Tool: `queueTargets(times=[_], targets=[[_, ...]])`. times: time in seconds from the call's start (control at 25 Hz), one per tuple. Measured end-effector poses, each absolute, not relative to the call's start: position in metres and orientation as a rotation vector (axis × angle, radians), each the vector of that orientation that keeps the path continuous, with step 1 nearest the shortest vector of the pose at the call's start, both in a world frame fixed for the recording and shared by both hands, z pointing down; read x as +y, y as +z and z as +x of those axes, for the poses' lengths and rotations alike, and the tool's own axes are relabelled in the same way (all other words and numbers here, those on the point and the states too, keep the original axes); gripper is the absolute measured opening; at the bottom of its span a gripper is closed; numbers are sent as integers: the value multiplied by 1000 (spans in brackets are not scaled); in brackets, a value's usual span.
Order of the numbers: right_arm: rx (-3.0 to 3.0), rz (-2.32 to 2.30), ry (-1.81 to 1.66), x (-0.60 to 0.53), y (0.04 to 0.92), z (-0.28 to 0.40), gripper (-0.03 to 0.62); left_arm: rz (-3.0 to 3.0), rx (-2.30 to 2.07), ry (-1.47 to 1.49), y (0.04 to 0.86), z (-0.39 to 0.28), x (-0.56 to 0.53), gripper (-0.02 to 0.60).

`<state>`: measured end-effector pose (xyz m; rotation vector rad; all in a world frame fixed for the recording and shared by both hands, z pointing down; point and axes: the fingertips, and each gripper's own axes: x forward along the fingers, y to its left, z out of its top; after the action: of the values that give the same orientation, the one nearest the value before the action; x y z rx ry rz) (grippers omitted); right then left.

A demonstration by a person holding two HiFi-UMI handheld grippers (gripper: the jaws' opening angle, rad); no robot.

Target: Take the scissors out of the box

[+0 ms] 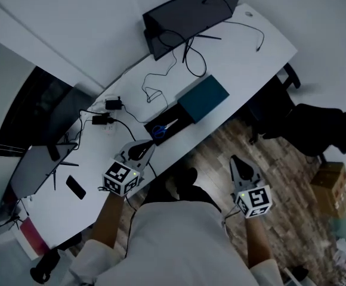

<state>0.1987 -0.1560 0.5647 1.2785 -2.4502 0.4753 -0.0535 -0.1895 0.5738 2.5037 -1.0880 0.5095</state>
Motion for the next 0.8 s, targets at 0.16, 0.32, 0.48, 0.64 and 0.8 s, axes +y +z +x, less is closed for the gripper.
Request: queueTargets(times=[0.16,0.32,0.48,0.64,0.8], targets=[[-2464,1214,503,-172,584,205,35,2467,-1107,594,595,-45,-205,37],[-2469,1193,563,-179,601,204,35,2413,-1113,710,625,-50,-217,35],[-2463,1171,617,-182,619,195,35,2381,-1078,808,657,-52,-230,37],[-2434,1153,654,-184,636,187,35,2358,-1010,886,690,-52,-241,44],[-2403,1192,691,-192,648,183,35,2329,-913,1050,736,-58,-248,83]])
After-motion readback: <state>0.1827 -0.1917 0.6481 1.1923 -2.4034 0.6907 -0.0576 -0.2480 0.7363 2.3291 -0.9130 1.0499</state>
